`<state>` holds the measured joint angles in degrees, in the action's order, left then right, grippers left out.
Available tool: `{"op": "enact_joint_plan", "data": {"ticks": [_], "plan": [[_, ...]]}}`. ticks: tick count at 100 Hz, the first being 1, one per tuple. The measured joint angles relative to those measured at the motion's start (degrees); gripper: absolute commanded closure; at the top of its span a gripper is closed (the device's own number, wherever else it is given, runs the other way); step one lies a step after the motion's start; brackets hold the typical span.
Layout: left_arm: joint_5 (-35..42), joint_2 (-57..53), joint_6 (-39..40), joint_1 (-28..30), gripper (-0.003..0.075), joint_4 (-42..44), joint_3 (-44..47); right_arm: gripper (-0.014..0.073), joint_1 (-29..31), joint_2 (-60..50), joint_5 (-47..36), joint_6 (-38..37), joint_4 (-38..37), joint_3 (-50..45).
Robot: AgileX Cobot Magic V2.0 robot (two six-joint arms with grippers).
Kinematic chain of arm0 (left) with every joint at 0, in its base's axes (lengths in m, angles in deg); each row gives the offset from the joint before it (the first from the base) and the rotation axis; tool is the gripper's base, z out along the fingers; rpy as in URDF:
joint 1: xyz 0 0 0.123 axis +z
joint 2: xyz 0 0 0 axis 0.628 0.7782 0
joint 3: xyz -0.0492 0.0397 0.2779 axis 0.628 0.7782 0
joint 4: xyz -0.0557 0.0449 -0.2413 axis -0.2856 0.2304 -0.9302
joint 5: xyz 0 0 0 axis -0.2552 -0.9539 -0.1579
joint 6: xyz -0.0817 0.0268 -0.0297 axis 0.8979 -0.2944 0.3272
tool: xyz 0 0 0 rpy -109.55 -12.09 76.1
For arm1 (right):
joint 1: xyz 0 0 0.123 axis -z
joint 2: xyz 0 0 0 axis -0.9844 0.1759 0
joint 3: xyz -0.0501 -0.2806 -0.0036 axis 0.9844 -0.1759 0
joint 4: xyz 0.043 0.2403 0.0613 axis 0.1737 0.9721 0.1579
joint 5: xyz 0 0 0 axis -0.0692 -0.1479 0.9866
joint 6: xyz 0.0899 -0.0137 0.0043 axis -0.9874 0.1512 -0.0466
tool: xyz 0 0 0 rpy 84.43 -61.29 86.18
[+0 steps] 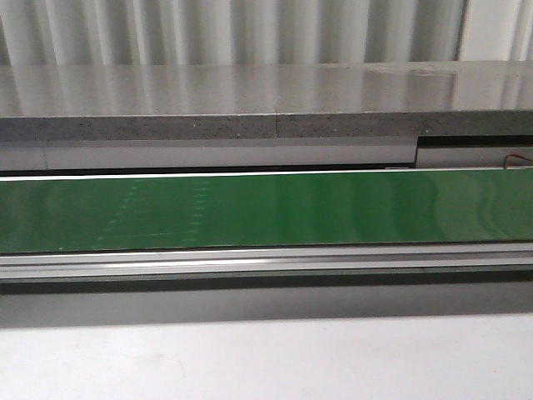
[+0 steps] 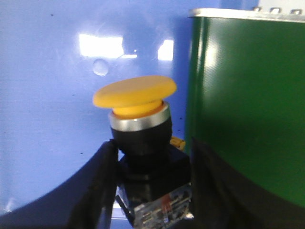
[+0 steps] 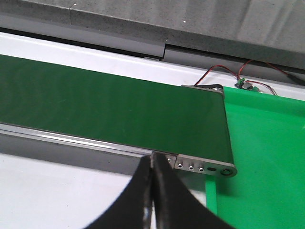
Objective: Move button from right to left
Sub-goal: 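Lift the button with the left gripper and move it over the blue tray, then lower the button into the blue tray and open the left gripper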
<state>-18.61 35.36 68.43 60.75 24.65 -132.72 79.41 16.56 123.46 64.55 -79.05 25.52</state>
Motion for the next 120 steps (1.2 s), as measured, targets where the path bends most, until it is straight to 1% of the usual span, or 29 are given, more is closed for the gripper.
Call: {"op": "enact_joint_plan", "data": {"ticks": [12, 46, 53, 58, 62, 65, 68, 70, 75, 104, 109, 114, 120], "plan": [[1.39, 2.73, -2.28, 1.07, 0.0660, 0.85, 0.00, 0.0661, 0.00, 0.00, 0.00, 0.00, 0.00, 0.00], [4.41, 10.84, -4.32, 1.69, 0.0647, 0.85, 0.00, 0.0661, 0.00, 0.00, -0.02, 0.00, 0.00, 0.00], [4.53, 11.73, -4.41, 1.69, 0.0594, 0.85, 0.00, 0.0661, 0.00, 0.00, -0.02, 0.00, 0.00, 0.00], [4.53, 12.20, -4.41, 1.69, 0.0524, 0.85, 0.00, 0.0661, 0.00, 0.00, -0.02, 0.00, 0.00, 0.00], [4.53, 12.20, -4.41, 1.69, 0.0442, 0.85, 0.00, 0.0661, 0.00, 0.00, -0.02, 0.00, 0.00, 0.00], [4.53, 12.20, -4.52, 1.69, 0.0407, 0.85, 0.00, 0.0661, 0.00, 0.00, -0.02, 0.00, 0.00, 0.00], [4.53, 12.20, -4.52, 1.69, 0.0355, 1.17, 0.00, 0.0661, 0.00, 0.00, -0.02, 0.00, 0.00, 0.00], [4.53, 12.20, -4.52, 1.69, 0.0330, 1.30, 0.00, 0.0661, 0.00, 0.00, -0.02, 0.00, 0.00, 0.00], [4.53, 12.20, -4.52, 1.69, 0.0297, 1.71, 0.00, 0.0661, 0.00, 0.00, -0.02, 0.00, 0.00, 0.00], [4.53, 12.20, -4.74, 1.69, 0.0311, 3.18, -0.11, 0.0661, 0.00, 0.00, -0.02, 0.00, 0.00, 0.00], [4.53, 11.99, -4.74, 1.69, 0.0339, 3.18, -0.11, 0.0661, 0.00, 0.00, -0.02, 0.00, 0.00, 0.00], [4.99, 10.98, -4.74, 1.69, 0.0388, 3.18, -0.11, 0.0661, 0.00, 0.00, -0.02, 0.00, 0.00, 0.00], [5.86, 9.41, -4.74, 1.69, 0.0472, 3.02, -0.11, 0.0661, 0.00, 0.00, -0.02, 0.00, 0.00, 0.00]]}}
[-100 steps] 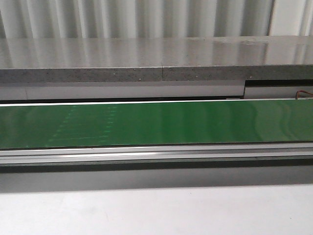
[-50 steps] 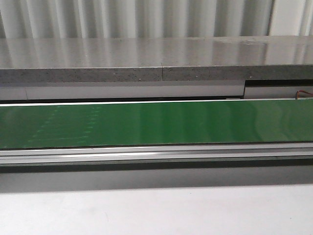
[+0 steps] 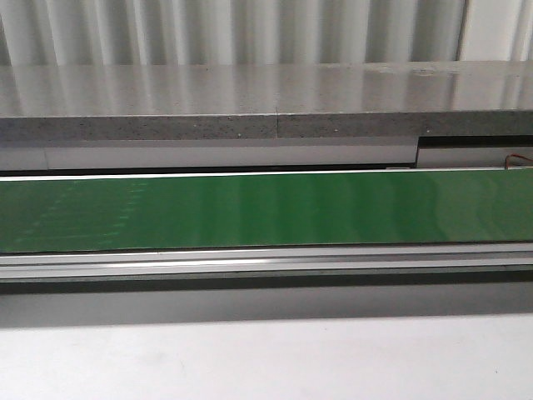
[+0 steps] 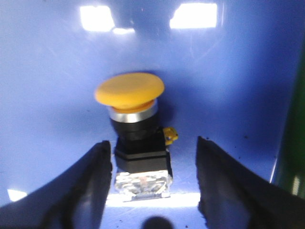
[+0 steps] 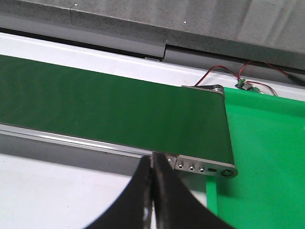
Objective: Move button from right to left
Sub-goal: 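Lower the button into the blue tray and open the left gripper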
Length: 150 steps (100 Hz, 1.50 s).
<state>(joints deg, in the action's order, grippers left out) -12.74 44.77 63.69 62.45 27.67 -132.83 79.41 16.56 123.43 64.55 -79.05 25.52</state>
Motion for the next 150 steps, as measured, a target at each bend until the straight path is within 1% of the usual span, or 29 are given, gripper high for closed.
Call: {"op": "enact_joint_plan", "data": {"ticks": [7, 8, 22, 31, 40, 50, 71, 105, 129, 139, 150], "plan": [[1.34, -2.62, 0.00, 0.00, 0.0575, -1.14, 0.00, 0.0661, 0.00, 0.00, 0.00, 0.00, 0.00, 0.00], [1.58, -3.18, 0.00, 0.00, 0.0575, -1.29, 0.00, 0.0661, 0.00, 0.00, 0.00, 0.00, 0.00, 0.00], [4.62, -9.61, 0.00, -0.11, 0.0743, -4.95, 1.07, 0.0661, 0.00, 0.00, 0.00, 0.00, 0.00, 0.00], [7.96, -14.40, 0.43, -1.36, 0.0741, -5.53, 3.64, 0.0661, 0.00, 0.00, 0.00, 0.00, 0.00, 0.00], [11.61, -20.10, 2.48, -3.46, 0.0741, -5.93, 7.43, 0.0661, 0.00, 0.00, -0.10, 0.00, 0.00, 0.00], [15.71, -26.72, 4.06, -6.91, 0.0741, -7.31, 12.13, 0.0661, 0.00, 0.00, -0.10, 0.00, 0.00, 0.00], [22.66, -37.87, 4.65, -14.76, 0.0741, -13.04, 21.33, 0.0661, 0.00, 0.00, -0.10, 0.00, 0.00, 0.00], [30.01, -52.42, 4.90, -24.56, 0.0741, -19.07, 32.93, 0.0661, 0.00, 0.00, -0.10, 0.00, 0.00, 0.00], [37.49, -63.60, 4.90, -31.15, 0.0741, -20.66, 41.73, 0.0661, 0.00, 0.00, -0.10, 0.00, 0.00, 0.00], [39.96, -68.96, 4.90, -33.07, 0.0741, -20.88, 45.47, 0.0661, 0.00, 0.00, -0.10, 0.00, 0.00, 0.00], [40.87, -74.34, 4.90, -34.06, 0.0741, -21.02, 48.74, 0.0661, 0.00, 0.00, -0.10, 0.00, 0.00, 0.00]]}}
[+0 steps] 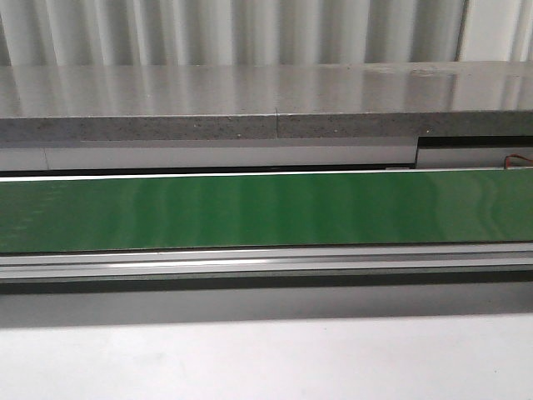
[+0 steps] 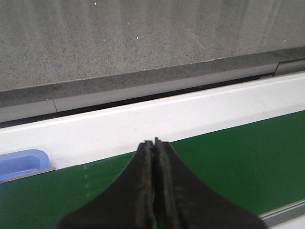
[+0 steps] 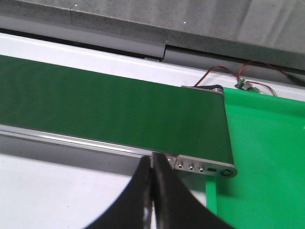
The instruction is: Move button from right to left
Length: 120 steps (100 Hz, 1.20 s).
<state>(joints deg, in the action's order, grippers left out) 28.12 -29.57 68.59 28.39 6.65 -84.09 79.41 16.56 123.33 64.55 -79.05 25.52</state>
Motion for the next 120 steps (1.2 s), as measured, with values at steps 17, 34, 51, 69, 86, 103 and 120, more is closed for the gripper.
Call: {"op": "enact_joint_plan", "data": {"ticks": [17, 34, 51, 69, 86, 103, 120], "plan": [[2.08, -8.53, 0.00, -0.13, 0.0741, -0.04, 4.83, 0.0661, 0.00, 0.00, 0.00, 0.00, 0.00, 0.00], [2.09, -15.05, 0.00, -0.13, 0.0741, -0.13, 9.21, 0.0661, 0.00, 0.00, 0.00, 0.00, 0.00, 0.00], [2.31, -21.11, 0.00, -0.13, 0.0741, -0.13, 12.96, 0.0661, 0.00, 0.00, 0.00, 0.00, 0.00, 0.00], [3.68, -25.65, 0.00, -0.13, 0.0741, -0.02, 16.06, 0.0661, 0.00, 0.00, 0.00, 0.00, 0.00, 0.00], [6.82, -26.93, 7.36, 0.36, 0.0741, 7.31, 19.34, 0.0661, 0.00, 0.00, 0.00, 0.00, 0.00, 0.00], [11.34, -27.32, 15.13, 2.84, 0.0741, 16.10, 23.84, 0.0661, 0.00, 0.00, 0.00, 0.00, 0.00, 0.00], [15.93, -30.70, 15.86, 5.87, 0.0741, 18.84, 28.43, 0.0661, 0.00, 0.00, 0.00, 0.00, 0.00, 0.00]]}}
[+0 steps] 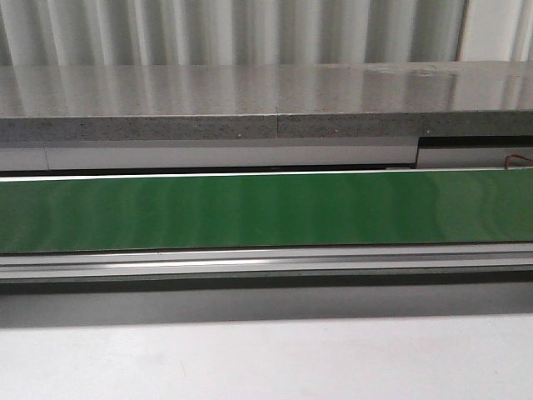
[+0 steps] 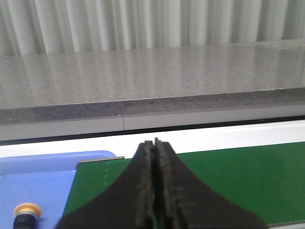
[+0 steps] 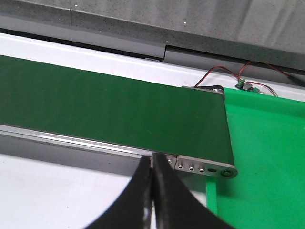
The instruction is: Move button from right to left
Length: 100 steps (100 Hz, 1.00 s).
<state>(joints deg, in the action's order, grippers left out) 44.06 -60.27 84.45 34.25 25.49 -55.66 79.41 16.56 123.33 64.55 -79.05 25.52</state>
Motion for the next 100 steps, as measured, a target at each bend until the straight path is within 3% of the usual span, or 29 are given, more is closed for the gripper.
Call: {"op": "enact_joint_plan", "data": {"ticks": [32, 100], "plan": [[1.39, -8.65, 0.21, 3.09, 0.0741, 0.00, 8.66, 0.0661, 0.00, 0.00, 0.00, 0.00, 0.00, 0.00], [0.95, -9.27, -0.08, 3.09, 0.0741, -0.59, 8.68, 0.0661, 0.00, 0.00, -0.11, 0.00, 0.03, -0.08]]}}
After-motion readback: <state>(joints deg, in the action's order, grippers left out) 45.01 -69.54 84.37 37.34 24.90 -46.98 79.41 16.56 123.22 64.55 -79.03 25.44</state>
